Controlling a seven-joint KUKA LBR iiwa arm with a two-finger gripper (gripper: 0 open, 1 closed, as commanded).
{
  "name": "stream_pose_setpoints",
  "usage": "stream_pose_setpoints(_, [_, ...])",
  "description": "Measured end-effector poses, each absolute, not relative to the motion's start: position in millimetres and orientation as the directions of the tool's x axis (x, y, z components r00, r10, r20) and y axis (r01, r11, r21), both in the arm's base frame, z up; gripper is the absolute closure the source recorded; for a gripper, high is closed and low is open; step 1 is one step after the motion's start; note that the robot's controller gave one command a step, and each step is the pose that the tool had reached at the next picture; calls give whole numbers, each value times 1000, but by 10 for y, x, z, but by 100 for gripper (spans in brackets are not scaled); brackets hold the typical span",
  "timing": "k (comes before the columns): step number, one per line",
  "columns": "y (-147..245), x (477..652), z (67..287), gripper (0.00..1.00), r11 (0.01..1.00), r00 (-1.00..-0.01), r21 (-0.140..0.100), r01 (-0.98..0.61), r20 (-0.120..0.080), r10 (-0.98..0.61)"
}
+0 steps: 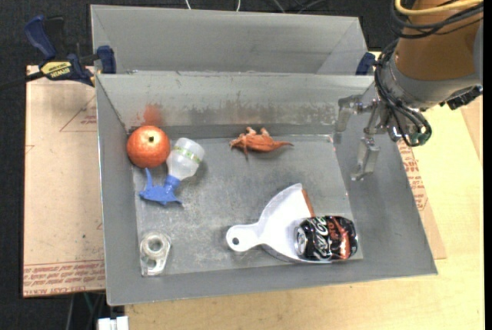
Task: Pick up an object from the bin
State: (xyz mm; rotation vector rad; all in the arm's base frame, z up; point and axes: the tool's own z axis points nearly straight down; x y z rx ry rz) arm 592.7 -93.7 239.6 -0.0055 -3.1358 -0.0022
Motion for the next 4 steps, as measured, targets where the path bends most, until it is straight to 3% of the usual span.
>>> stream_pose_setpoints(1, [-930, 5941, 2444, 0, 1000, -1000, 0, 0, -2, 0])
stream_pose_setpoints(2, [-350, 5731, 1234, 0, 983, -983, 1, -184, -4, -184])
stream_pose_setpoints(3, [-195, 5695, 1567, 0, 969, -969, -3, -249, -10, -249])
stream_pose_setpoints(4, [332, 5317, 1150, 0, 874, -874, 5, -486, -1, -486])
